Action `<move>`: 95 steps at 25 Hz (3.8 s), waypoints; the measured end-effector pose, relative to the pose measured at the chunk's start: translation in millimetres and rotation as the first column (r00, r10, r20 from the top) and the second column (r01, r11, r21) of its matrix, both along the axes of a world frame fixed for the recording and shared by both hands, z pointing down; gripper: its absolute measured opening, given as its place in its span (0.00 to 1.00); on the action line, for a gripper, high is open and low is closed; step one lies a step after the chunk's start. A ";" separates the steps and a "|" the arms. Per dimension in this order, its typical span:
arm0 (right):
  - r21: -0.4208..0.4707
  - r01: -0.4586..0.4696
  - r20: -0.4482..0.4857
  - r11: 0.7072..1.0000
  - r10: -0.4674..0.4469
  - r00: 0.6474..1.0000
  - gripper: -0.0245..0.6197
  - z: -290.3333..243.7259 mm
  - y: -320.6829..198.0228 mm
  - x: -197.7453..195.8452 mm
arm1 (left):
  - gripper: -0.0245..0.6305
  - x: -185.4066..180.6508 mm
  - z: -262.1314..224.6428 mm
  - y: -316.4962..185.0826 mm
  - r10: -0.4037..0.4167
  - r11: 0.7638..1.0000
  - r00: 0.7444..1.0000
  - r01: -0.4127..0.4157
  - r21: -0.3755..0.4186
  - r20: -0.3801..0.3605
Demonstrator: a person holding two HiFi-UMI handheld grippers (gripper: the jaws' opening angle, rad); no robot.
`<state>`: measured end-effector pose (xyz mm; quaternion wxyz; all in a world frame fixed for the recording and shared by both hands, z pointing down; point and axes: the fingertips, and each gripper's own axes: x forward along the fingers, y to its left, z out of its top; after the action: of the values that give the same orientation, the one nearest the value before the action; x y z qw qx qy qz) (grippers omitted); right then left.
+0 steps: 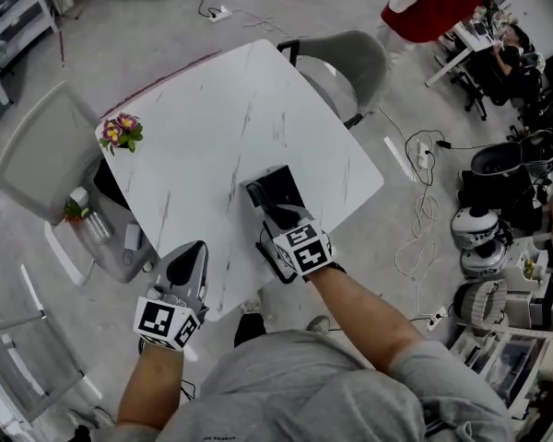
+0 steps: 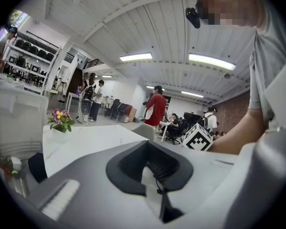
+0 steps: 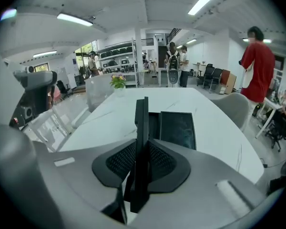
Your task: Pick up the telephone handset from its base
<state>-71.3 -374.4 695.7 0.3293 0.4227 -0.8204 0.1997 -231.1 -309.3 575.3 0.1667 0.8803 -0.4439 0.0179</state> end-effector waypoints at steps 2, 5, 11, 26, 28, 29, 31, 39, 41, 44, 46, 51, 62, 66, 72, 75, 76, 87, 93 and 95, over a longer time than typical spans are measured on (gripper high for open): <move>-0.009 -0.006 0.075 1.000 0.006 0.997 0.16 -10.5 0.9 1.3 | 0.13 6.5 -7.8 -2.1 0.013 1.000 1.000 -0.013 0.008 0.001; -0.007 -0.040 0.217 0.999 0.040 0.975 0.16 -36.0 -0.4 10.7 | 0.13 17.4 -21.1 -4.8 0.034 0.999 0.999 -0.034 0.026 -0.004; 0.066 -0.107 0.437 0.992 0.068 0.897 0.16 -115.3 3.5 54.8 | 0.13 51.9 -57.9 -9.4 0.094 0.993 0.995 -0.091 0.079 -0.024; 0.301 -0.375 0.611 0.877 0.125 0.782 0.16 -289.7 75.0 241.4 | 0.13 208.2 -164.8 -8.4 0.342 0.910 0.939 -0.324 0.258 -0.028; 0.330 -0.403 0.622 0.854 0.124 0.773 0.16 -304.6 88.5 263.6 | 0.13 231.5 -176.7 -5.6 0.370 0.895 0.929 -0.349 0.277 -0.024; 0.343 -0.412 0.625 0.844 0.123 0.771 0.16 -310.7 95.2 273.6 | 0.13 242.2 -181.8 -4.1 0.381 0.889 0.925 -0.360 0.284 -0.020; 0.362 -0.430 0.629 0.827 0.124 0.767 0.16 -320.7 109.1 292.1 | 0.13 262.3 -191.3 -0.1 0.398 0.879 0.917 -0.378 0.292 -0.010; 0.409 -0.480 0.646 0.776 0.126 0.753 0.16 -345.3 148.9 354.5 | 0.13 331.4 -210.6 14.8 0.444 0.848 0.896 -0.428 0.313 0.021; 0.416 -0.487 0.651 0.768 0.122 0.749 0.16 -349.2 155.7 364.6 | 0.13 346.5 -214.2 20.7 0.455 0.841 0.890 -0.439 0.316 0.029; 0.428 -0.497 0.657 0.755 0.117 0.744 0.16 -356.8 167.0 377.7 | 0.13 367.8 -220.4 30.3 0.473 0.828 0.880 -0.459 0.322 0.038; 0.435 -0.501 0.658 0.748 0.116 0.744 0.16 -360.3 175.9 386.4 | 0.13 379.9 -223.2 37.7 0.484 0.820 0.874 -0.471 0.326 0.045; 0.442 -0.516 0.656 0.734 0.128 0.744 0.16 -360.3 196.4 405.6 | 0.13 399.6 -225.5 53.5 0.507 0.803 0.860 -0.493 0.335 0.050; 0.446 -0.535 0.651 0.717 0.150 0.744 0.16 -367.4 221.7 428.4 | 0.13 424.7 -224.5 74.1 0.537 0.791 0.843 -0.517 0.328 0.031; 0.446 -0.541 0.652 0.713 0.155 0.742 0.16 -367.8 226.5 433.2 | 0.13 430.7 -226.3 78.4 0.547 0.785 0.836 -0.526 0.327 0.033; 0.446 -0.550 0.652 0.706 0.165 0.740 0.16 -367.1 227.8 433.2 | 0.13 430.2 -221.5 79.3 0.555 0.781 0.831 -0.534 0.324 0.035; 0.449 -0.551 0.653 0.703 0.162 0.740 0.16 -366.4 227.8 433.4 | 0.13 429.2 -222.0 79.3 0.554 0.780 0.832 -0.533 0.328 0.034; 0.451 -0.550 0.653 0.703 0.160 0.740 0.16 -366.2 227.9 433.4 | 0.13 428.9 -222.3 79.4 0.553 0.780 0.832 -0.532 0.329 0.034; 0.449 -0.555 0.657 0.700 0.163 0.736 0.16 -367.5 228.7 433.8 | 0.13 425.1 -223.1 80.2 0.546 0.784 0.837 -0.525 0.330 0.035; 0.453 -0.545 0.648 0.706 0.159 0.745 0.16 -367.0 228.4 432.2 | 0.13 423.7 -226.4 81.4 0.543 0.786 0.839 -0.521 0.333 0.032; 0.454 -0.543 0.648 0.707 0.156 0.745 0.16 -367.1 228.5 431.8 | 0.13 422.8 -226.4 81.6 0.541 0.787 0.841 -0.519 0.335 0.031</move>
<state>360.5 -146.0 328.7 -0.1325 0.5821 -0.7963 0.0975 191.7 -227.7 348.9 0.0200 0.9844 -0.1700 -0.0399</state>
